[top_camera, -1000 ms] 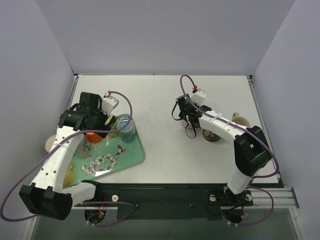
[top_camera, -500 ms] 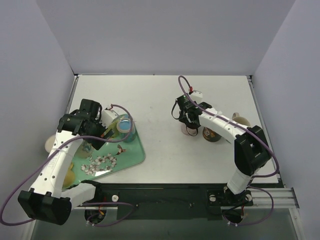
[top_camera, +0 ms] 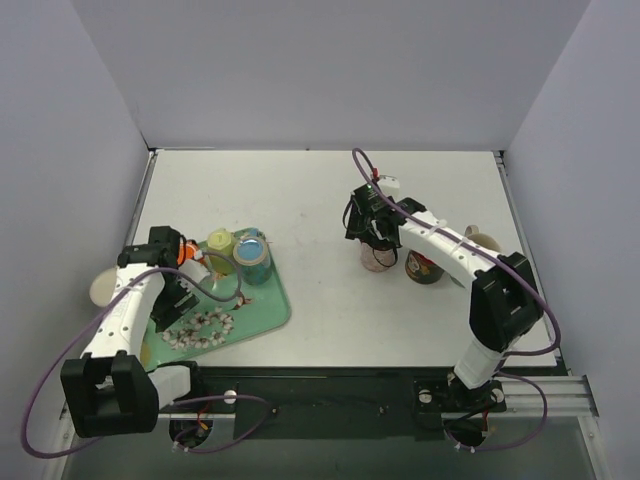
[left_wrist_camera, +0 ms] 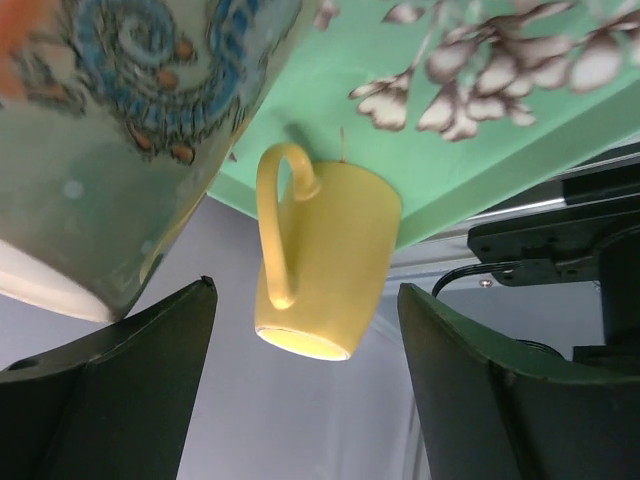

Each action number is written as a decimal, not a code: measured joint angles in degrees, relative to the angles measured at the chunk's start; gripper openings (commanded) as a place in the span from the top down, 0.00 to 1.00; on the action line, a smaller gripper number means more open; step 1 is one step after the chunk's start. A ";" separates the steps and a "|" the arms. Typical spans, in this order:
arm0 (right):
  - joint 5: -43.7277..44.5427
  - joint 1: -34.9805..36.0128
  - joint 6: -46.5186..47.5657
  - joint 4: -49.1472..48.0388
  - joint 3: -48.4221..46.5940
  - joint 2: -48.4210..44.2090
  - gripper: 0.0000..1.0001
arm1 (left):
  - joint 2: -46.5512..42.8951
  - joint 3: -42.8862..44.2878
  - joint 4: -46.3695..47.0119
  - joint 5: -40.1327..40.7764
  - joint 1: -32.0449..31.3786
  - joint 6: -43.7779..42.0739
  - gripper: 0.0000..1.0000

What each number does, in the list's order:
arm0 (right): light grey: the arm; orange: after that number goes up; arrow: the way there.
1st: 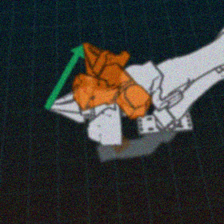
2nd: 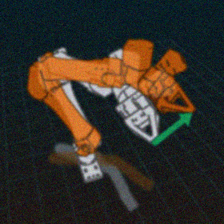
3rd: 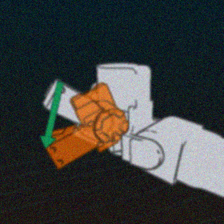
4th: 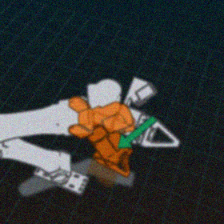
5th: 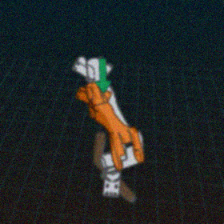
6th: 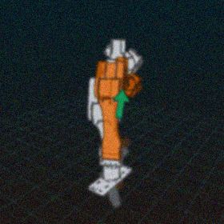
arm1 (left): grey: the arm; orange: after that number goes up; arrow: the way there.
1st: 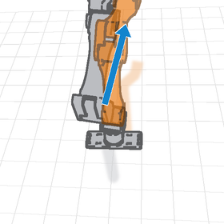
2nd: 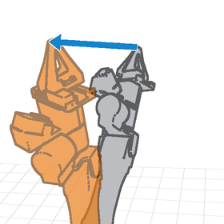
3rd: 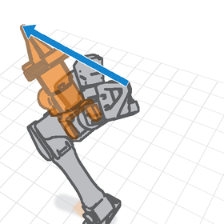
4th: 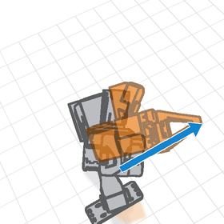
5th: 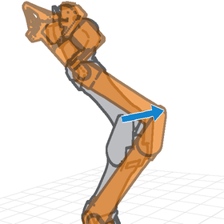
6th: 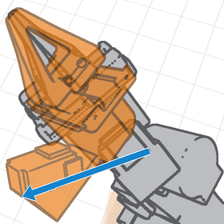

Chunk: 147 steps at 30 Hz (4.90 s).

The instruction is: Turn the mug right side up

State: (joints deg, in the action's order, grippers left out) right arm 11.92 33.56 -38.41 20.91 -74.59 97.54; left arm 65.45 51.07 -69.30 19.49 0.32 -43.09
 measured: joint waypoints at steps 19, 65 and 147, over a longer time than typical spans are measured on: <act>3.72 3.23 5.11 2.91 -0.15 -9.03 0.37 | 7.67 -3.04 14.75 3.72 16.74 -6.38 0.42; 2.62 2.80 5.77 1.99 3.19 -12.24 0.38 | 4.46 -15.74 10.82 -2.64 16.35 -14.75 0.69; 3.89 16.94 9.88 -3.37 -0.96 -11.89 1.00 | -3.89 29.00 14.75 -27.61 -16.68 28.74 0.11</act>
State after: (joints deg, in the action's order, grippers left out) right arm 15.81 50.50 -28.53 17.54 -75.55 85.65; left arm 61.56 80.07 -54.54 -8.12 -16.36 -14.35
